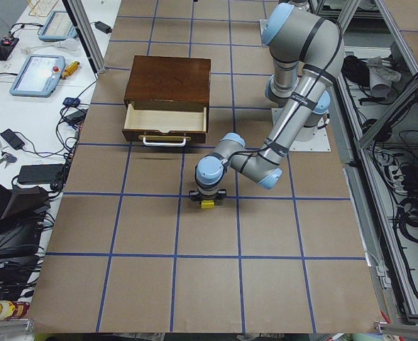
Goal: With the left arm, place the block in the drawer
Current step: 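Lower the left gripper over the yellow cube and close on it, then lift the yellow cube and carry it over the open drawer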
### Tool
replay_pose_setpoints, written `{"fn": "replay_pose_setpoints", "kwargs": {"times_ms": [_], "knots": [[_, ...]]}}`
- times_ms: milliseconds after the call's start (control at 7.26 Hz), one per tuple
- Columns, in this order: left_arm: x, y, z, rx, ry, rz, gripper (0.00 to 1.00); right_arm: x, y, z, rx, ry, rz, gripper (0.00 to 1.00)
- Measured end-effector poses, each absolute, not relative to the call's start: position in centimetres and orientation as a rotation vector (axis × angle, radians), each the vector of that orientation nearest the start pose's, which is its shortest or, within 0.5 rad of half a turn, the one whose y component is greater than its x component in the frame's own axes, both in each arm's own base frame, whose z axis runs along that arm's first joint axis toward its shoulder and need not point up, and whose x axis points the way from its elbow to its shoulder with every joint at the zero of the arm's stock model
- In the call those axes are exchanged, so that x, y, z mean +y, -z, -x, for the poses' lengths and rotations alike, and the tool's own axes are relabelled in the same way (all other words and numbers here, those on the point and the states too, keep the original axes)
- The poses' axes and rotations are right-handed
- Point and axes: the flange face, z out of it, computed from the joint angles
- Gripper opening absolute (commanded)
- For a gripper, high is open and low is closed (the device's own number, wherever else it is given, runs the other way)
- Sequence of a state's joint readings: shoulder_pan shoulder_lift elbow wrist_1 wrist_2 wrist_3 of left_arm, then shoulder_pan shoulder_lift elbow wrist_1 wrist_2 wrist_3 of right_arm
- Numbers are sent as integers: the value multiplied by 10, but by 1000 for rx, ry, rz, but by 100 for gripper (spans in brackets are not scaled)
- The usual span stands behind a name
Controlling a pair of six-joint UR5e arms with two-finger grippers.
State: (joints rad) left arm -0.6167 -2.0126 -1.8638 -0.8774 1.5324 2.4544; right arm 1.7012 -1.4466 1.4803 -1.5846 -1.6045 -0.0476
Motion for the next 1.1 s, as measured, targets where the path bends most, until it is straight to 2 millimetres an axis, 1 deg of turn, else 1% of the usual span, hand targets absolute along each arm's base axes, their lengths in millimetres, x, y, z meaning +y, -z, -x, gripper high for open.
{"fn": "replay_pose_setpoints", "kwargs": {"times_ms": [413, 551, 827, 1102], "knots": [[-440, -181, -384, 2324, 69, -2164, 9, -521, -469, -199, 3163, -29, 282, 100], [-441, -185, -384, 2316, 63, -2161, 9, -521, -469, -199, 3164, -29, 281, 100], [-446, -212, -375, 2271, 41, -2159, 8, -521, -470, -199, 3164, -29, 281, 100], [-452, -252, -361, 2217, 29, -2159, 7, -521, -470, -199, 3164, -29, 281, 100]]}}
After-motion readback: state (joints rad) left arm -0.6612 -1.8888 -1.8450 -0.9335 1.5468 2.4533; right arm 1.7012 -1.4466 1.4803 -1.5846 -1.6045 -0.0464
